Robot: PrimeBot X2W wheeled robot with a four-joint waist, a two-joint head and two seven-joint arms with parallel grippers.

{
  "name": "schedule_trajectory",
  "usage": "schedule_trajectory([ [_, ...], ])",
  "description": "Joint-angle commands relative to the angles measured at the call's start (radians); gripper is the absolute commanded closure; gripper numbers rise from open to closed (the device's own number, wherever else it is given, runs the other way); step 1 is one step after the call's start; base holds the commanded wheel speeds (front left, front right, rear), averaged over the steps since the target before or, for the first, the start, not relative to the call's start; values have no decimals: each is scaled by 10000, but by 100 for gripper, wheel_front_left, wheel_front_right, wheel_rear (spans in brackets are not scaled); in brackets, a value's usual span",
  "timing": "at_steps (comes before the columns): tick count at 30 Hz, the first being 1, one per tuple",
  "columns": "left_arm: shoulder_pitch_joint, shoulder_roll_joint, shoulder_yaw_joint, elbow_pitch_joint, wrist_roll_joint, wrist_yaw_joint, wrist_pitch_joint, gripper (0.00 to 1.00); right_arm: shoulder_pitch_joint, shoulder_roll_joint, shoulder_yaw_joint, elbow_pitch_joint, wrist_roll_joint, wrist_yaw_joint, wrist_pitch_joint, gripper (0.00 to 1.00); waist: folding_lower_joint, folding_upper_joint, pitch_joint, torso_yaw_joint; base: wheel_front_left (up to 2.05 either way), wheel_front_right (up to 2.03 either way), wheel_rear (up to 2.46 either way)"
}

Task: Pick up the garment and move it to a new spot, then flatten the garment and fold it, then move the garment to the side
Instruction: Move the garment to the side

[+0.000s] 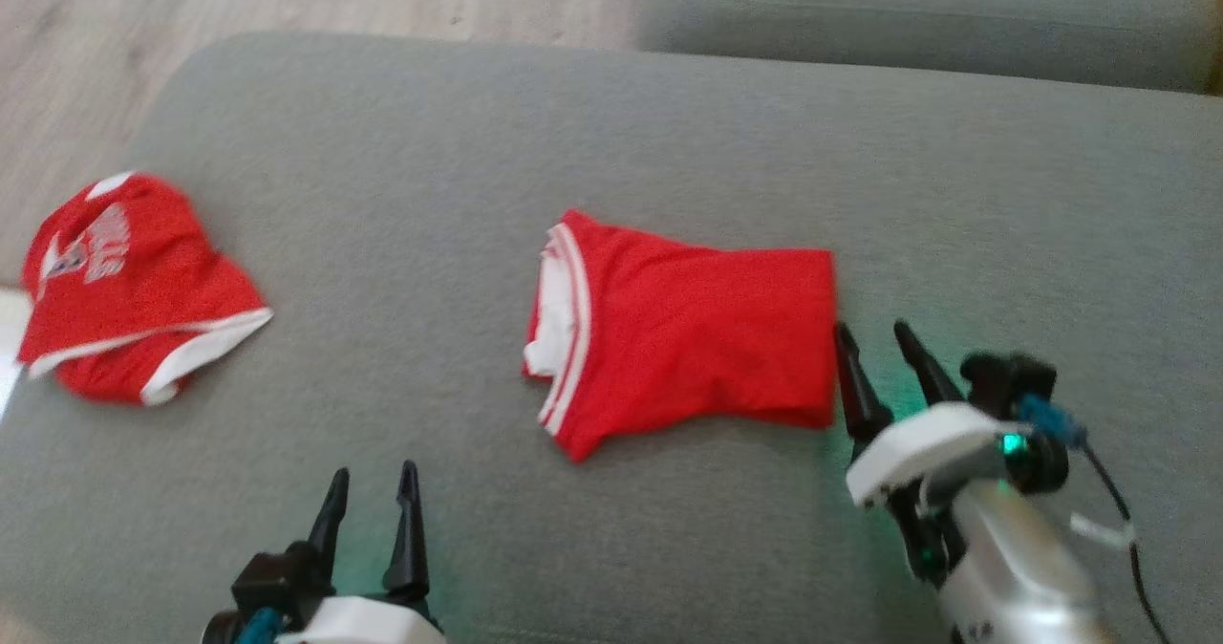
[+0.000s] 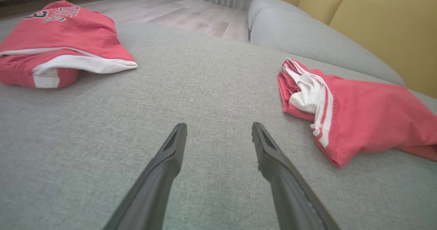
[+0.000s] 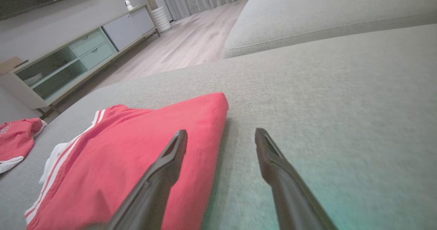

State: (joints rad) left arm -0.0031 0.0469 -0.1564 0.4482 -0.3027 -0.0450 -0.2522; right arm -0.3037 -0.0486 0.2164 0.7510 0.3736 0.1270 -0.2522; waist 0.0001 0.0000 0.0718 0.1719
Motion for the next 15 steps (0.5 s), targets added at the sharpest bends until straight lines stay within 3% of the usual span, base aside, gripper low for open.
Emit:
schedule_trajectory([
  [1, -445, 33, 150, -201, -61, -14, -95, 0, -938, -16, 385, 403, 78, 37, -91, 0, -1, 0, 421, 622, 0, 0, 0],
  [5, -590, 33, -98, -161, -80, -55, -95, 0, -1853, -16, 444, 2654, 357, 37, 442, 0, -1, 0, 708, 1292, 0, 0, 0],
  [8, -587, 33, -100, -148, -105, -75, -95, 0, -1989, -16, 819, 3319, 769, 37, 535, 0, -1, 0, 773, 1423, 0, 0, 0],
  [9, -572, 33, -56, -156, -110, -69, -95, 0, -1990, -16, 973, 3405, 917, 37, 489, 54, -1, 0, 780, 1389, 0, 0, 0],
  [10, -536, 33, 1, -155, -106, -68, -95, 0, -1994, -16, 1145, 3441, 1007, 37, 396, 100, -1, 0, 768, 1306, 0, 0, 0],
  [15, -403, 33, 103, -144, -141, -151, -95, 0, -1992, -16, 1302, 3606, 1387, 37, 41, 100, -1, 0, 619, 646, 0, 0, 0],
])
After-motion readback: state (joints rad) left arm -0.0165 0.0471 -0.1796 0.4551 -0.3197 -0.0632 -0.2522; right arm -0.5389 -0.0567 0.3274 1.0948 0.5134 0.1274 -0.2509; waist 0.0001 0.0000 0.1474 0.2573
